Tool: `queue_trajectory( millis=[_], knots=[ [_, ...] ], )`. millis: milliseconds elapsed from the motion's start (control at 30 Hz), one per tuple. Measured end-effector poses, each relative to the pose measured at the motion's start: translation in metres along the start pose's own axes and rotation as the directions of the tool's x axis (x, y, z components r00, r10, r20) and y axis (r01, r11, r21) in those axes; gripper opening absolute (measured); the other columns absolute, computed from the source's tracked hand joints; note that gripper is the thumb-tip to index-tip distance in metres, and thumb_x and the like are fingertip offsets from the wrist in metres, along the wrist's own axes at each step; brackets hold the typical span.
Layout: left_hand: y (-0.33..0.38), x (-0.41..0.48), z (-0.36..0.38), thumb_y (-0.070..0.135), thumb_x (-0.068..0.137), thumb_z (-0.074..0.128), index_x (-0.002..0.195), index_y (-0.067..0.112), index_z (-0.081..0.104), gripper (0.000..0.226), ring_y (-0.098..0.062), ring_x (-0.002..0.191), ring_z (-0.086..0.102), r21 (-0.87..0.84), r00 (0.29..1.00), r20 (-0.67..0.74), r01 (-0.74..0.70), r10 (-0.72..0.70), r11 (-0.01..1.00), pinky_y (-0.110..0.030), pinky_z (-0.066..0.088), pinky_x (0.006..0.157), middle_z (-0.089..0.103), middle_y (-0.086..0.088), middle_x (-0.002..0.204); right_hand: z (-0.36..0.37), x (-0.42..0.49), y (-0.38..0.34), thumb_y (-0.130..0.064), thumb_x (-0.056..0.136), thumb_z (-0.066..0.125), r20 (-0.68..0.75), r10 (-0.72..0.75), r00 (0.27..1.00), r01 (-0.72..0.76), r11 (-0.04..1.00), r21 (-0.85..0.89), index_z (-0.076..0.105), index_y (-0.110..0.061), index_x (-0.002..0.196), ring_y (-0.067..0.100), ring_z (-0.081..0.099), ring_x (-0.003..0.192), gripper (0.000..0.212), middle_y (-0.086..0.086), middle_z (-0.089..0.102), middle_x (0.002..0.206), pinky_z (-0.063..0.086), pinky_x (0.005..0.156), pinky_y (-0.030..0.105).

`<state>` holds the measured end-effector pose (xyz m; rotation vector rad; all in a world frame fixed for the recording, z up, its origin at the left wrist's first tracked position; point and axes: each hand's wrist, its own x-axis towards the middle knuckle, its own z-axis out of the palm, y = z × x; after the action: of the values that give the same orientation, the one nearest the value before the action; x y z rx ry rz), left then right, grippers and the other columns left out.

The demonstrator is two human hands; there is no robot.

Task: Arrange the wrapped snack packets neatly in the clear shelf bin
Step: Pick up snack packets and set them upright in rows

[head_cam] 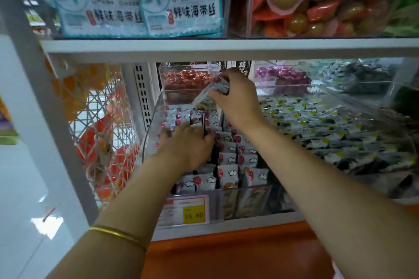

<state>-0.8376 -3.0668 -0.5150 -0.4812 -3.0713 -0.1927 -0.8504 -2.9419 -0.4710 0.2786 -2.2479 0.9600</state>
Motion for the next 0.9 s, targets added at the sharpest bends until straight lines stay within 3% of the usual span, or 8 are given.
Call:
queue_trajectory(
  millis=[133, 233, 333, 433, 500, 600, 700, 900],
  knots=[
    [-0.001, -0.006, 0.003, 0.034, 0.096, 0.018, 0.117, 0.012, 0.048, 0.043, -0.021, 0.132, 0.027, -0.023, 0.999, -0.035, -0.008, 0.007, 1.0, -0.059, 0.017, 0.107, 0.045, -0.007, 0.136, 0.019, 0.019, 0.001, -0.018, 0.085, 0.066, 0.198, -0.104, 0.975, 0.141, 0.973, -0.182, 0.06, -0.003, 0.104, 0.016, 0.052, 0.087, 0.025, 0.011, 0.062, 0.102, 0.038, 0.072, 0.025],
    [0.0, -0.009, 0.004, 0.035, 0.096, 0.019, 0.127, 0.011, 0.044, 0.047, -0.019, 0.139, 0.02, -0.047, 0.998, -0.056, -0.013, 0.01, 0.999, -0.058, 0.013, 0.11, 0.036, -0.006, 0.146, 0.03, 0.028, 0.001, -0.023, 0.082, 0.069, 0.309, -0.079, 0.948, 0.184, 0.927, -0.326, 0.061, -0.004, 0.107, 0.02, 0.054, 0.091, 0.032, 0.011, 0.058, 0.108, 0.043, 0.077, 0.029],
    [-0.002, -0.011, 0.002, 0.034, 0.096, 0.019, 0.137, 0.011, 0.037, 0.05, -0.02, 0.142, 0.013, -0.078, 0.998, -0.062, -0.037, 0.032, 0.996, -0.058, 0.01, 0.112, 0.027, -0.005, 0.153, 0.04, 0.027, 0.003, -0.027, 0.083, 0.068, 0.384, -0.032, 0.923, 0.193, 0.9, -0.39, 0.065, -0.011, 0.1, 0.022, 0.059, 0.094, 0.024, 0.005, 0.064, 0.102, 0.044, 0.076, 0.03],
    [-0.005, -0.014, -0.001, 0.035, 0.097, 0.02, 0.147, 0.014, 0.023, 0.054, -0.019, 0.145, 0.002, -0.103, 0.998, -0.034, -0.048, 0.044, 0.993, -0.055, 0.002, 0.114, 0.013, -0.002, 0.157, 0.046, 0.023, 0.008, -0.028, 0.094, 0.051, 0.591, 0.034, 0.806, 0.324, 0.81, -0.489, 0.062, -0.017, 0.076, 0.021, 0.05, 0.097, 0.023, -0.004, 0.058, 0.079, 0.04, 0.085, 0.037],
    [-0.007, -0.016, 0.0, 0.035, 0.097, 0.02, 0.147, 0.014, 0.02, 0.054, -0.018, 0.145, -0.001, -0.112, 0.998, -0.025, -0.055, 0.053, 0.992, -0.053, 0.001, 0.114, 0.01, -0.001, 0.158, 0.044, 0.026, 0.009, -0.023, 0.097, 0.043, 0.679, 0.085, 0.729, 0.343, 0.813, -0.47, 0.059, -0.02, 0.079, 0.022, 0.046, 0.103, 0.024, -0.005, 0.053, 0.08, 0.036, 0.091, 0.04],
    [-0.007, -0.019, -0.001, 0.037, 0.097, 0.019, 0.15, 0.016, 0.011, 0.057, -0.017, 0.145, -0.006, -0.099, 0.998, -0.001, -0.064, 0.064, 0.993, -0.052, -0.001, 0.114, 0.003, 0.001, 0.158, 0.042, 0.04, 0.011, -0.014, 0.096, 0.044, 0.65, 0.085, 0.755, 0.208, 0.909, -0.361, 0.066, -0.017, 0.103, 0.016, 0.054, 0.104, 0.023, 0.001, 0.063, 0.11, 0.041, 0.091, 0.034],
    [-0.008, -0.021, -0.003, 0.038, 0.098, 0.019, 0.15, 0.017, 0.011, 0.056, -0.016, 0.144, -0.005, -0.113, 0.997, 0.014, -0.077, 0.079, 0.991, -0.053, -0.002, 0.114, 0.004, 0.002, 0.158, 0.046, 0.051, 0.019, -0.009, 0.094, 0.044, 0.534, 0.113, 0.838, 0.097, 0.932, -0.349, 0.061, -0.014, 0.109, 0.023, 0.057, 0.104, 0.023, 0.007, 0.063, 0.115, 0.046, 0.09, 0.036],
    [-0.01, -0.024, -0.005, 0.036, 0.098, 0.02, 0.15, 0.018, 0.011, 0.056, -0.016, 0.144, -0.004, -0.134, 0.996, 0.02, -0.083, 0.086, 0.988, -0.053, -0.002, 0.114, 0.003, 0.003, 0.158, 0.069, 0.053, 0.031, -0.031, 0.087, 0.062, 0.447, 0.077, 0.891, 0.239, 0.759, -0.606, 0.066, -0.02, 0.101, 0.027, 0.041, 0.122, 0.017, 0.004, 0.06, 0.119, 0.035, 0.098, 0.044]
  ],
)
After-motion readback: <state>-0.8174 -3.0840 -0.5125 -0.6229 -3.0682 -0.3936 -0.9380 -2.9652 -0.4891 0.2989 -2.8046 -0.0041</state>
